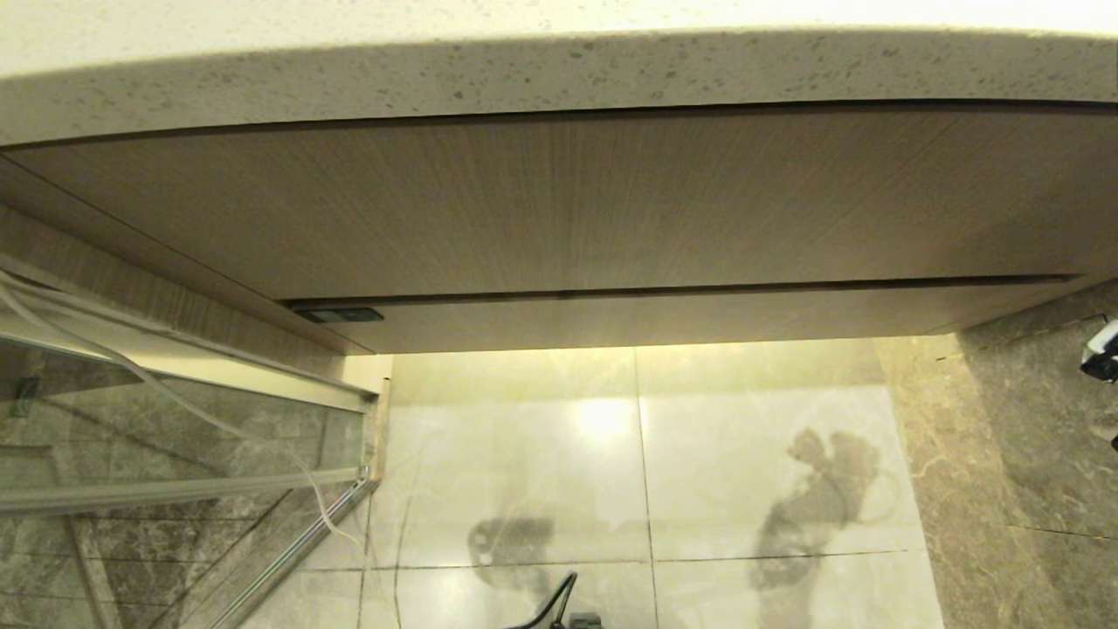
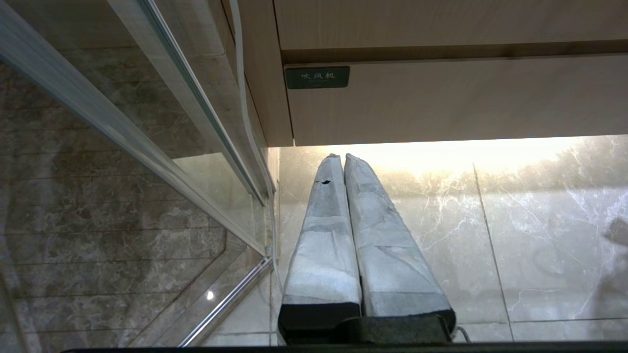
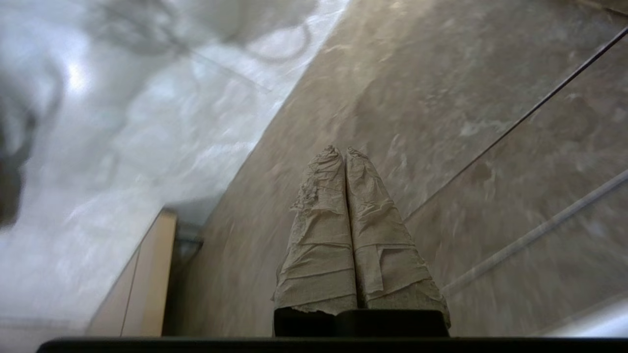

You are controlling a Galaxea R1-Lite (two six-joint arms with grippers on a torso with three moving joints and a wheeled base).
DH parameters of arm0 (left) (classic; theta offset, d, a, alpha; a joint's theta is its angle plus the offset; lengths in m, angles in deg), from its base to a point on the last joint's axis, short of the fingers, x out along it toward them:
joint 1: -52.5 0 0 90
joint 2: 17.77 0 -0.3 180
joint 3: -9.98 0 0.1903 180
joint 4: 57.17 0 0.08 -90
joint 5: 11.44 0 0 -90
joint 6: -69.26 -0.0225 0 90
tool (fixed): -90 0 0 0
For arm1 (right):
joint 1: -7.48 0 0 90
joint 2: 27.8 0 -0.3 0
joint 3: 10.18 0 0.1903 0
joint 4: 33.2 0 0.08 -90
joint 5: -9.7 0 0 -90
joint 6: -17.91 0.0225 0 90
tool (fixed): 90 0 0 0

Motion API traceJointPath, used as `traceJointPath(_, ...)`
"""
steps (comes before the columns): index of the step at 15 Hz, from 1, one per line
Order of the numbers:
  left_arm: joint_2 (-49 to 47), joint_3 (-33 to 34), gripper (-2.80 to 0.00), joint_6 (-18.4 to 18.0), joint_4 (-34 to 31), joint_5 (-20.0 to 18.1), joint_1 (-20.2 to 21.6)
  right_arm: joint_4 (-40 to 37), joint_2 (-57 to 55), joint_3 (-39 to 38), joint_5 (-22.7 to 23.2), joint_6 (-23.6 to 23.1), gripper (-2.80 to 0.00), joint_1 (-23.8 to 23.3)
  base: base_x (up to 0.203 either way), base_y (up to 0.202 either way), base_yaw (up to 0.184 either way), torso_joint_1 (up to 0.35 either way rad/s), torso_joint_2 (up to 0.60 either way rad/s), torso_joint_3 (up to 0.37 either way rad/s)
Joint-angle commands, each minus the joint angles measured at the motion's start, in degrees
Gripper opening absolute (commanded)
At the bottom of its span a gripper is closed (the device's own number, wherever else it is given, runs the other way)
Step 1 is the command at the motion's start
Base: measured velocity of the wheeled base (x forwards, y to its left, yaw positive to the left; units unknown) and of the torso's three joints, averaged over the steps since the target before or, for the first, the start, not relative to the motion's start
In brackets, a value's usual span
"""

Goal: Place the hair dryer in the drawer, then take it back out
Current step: Pull open the drawer

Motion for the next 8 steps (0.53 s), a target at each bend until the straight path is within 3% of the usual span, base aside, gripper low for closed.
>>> traceJointPath(1,0.0,2.3,-2.8,0.1,0.1,0.0,0.0,-9.5,13.0,0.5,-0.7,-0.8,-2.8,3.8,0.0,0.0,0.0,0.0,0.0,0.0)
traceJointPath(4,0.0,2.3,-2.8,0.1,0.1,0.0,0.0,-11.8,20.2,1.0,-3.8,0.0,-2.8,19.0,0.0,0.0,0.0,0.0,0.0,0.0)
traceJointPath(6,0.0,2.3,-2.8,0.1,0.1,0.0,0.0,-10.9,23.5,1.0,-7.2,0.0,-2.8,32.0,0.0,0.0,0.0,0.0,0.0,0.0)
traceJointPath(8,0.0,2.3,-2.8,0.1,0.1,0.0,0.0,-9.0,25.9,0.3,-10.0,-1.9,-2.8,41.0,0.0,0.0,0.0,0.0,0.0,0.0)
